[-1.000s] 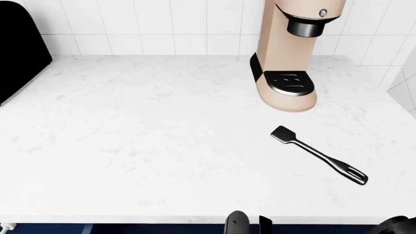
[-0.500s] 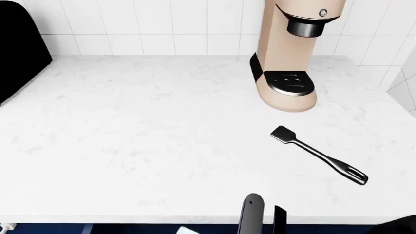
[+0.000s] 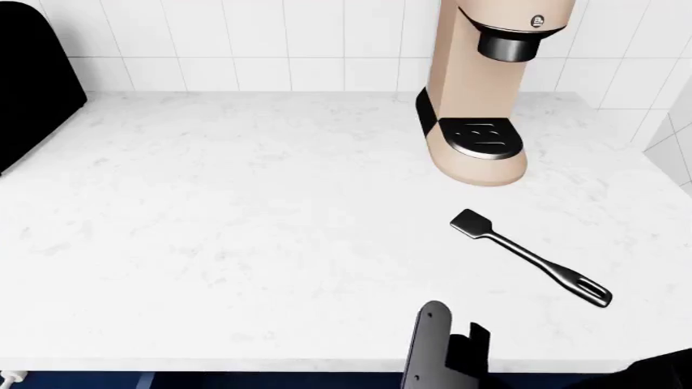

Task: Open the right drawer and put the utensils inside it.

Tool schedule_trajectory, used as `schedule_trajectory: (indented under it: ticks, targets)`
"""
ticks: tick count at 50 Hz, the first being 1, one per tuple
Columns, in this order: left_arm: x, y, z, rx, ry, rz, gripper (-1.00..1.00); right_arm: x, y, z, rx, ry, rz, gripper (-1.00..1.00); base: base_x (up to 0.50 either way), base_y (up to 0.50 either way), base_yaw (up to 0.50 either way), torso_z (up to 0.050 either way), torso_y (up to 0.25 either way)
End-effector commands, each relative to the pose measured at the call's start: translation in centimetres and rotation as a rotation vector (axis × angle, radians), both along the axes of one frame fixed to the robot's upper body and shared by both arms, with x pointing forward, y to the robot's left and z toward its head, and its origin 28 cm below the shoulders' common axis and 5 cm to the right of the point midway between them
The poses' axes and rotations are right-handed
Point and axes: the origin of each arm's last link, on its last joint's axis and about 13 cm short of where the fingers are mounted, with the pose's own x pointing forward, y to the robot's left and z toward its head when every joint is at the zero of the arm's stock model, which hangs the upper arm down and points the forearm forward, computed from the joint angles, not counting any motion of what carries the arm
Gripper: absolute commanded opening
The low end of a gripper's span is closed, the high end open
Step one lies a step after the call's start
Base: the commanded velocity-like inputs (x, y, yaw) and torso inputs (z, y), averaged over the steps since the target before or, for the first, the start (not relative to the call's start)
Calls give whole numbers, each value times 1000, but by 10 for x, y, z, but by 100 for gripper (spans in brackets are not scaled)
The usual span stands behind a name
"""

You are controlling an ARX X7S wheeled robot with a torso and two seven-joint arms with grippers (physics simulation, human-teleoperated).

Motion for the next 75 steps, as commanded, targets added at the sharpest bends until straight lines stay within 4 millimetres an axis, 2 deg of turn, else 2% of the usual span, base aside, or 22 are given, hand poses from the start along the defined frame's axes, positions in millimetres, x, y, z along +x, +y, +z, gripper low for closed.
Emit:
schedule_trajectory:
  ticks: [1,17,29,42,57,64,75]
  targets:
    - [1,0,-1,-2,1,-1,100,-4,4,5,3,-11,28,100,0,0,0,0,0]
    - [0,0,-1,-4,-3,-2,100,-14,12,15,76,27,67,100,0,0,0,0,0]
    - [0,0,-1,-6,-4,-3,100,-17,10,26,98,11,63,100,0,0,0,0,0]
    - [2,0,0,-8,-15,-6,100,-28,9,50,139,-40,74,100,0,0,0,0,0]
    - [2,0,1,-10,-25,-10,100,-35,6,68,157,-90,72,100,0,0,0,0,0]
    - [1,0,2,-10,-27,-8,100,-30,0,73,176,-130,19,100,0,0,0,0,0]
    - [1,0,2,-7,-29,-9,100,0,-23,78,231,-215,-195,100,0,0,0,0,0]
